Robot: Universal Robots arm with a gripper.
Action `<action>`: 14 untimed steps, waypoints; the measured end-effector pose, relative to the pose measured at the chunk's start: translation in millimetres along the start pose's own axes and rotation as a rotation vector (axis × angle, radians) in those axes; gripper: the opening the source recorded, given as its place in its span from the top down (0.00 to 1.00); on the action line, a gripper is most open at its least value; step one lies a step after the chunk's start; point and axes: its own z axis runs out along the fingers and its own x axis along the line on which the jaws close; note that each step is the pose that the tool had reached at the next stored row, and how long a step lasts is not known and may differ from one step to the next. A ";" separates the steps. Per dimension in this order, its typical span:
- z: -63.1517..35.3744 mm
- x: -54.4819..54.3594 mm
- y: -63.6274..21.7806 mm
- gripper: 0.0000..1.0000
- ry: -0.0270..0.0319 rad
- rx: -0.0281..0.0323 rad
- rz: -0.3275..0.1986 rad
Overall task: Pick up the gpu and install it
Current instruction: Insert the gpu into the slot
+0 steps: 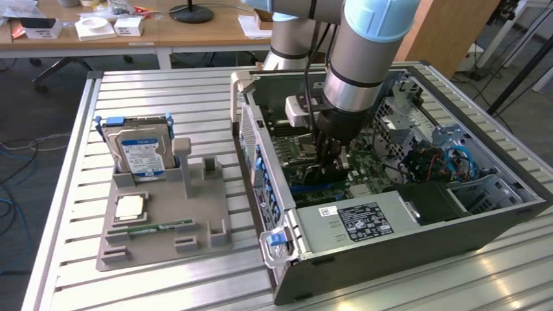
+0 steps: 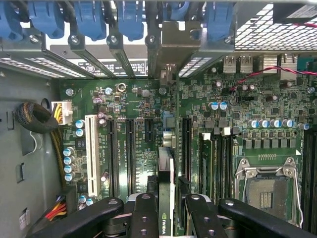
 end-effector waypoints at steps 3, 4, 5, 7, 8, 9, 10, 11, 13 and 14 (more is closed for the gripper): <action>0.0 0.0 0.0 0.74 0.0000 -0.0001 -0.001; 0.0 0.0 0.0 0.74 0.0000 -0.0001 -0.001; 0.0 0.0 0.0 0.74 0.0000 -0.0001 -0.001; 0.0 0.0 0.0 0.74 0.0000 -0.0001 -0.002; 0.0 0.0 0.0 0.74 -0.0001 -0.0003 -0.008; 0.1 0.0 0.0 0.74 -0.0005 -0.0006 -0.017; 0.1 0.0 0.0 0.74 -0.0005 -0.0008 -0.023; 0.1 0.0 0.0 0.74 -0.0005 -0.0010 -0.025; 0.1 0.0 0.0 0.74 -0.0004 -0.0010 -0.026; 0.0 0.0 0.0 0.74 -0.0004 -0.0010 -0.026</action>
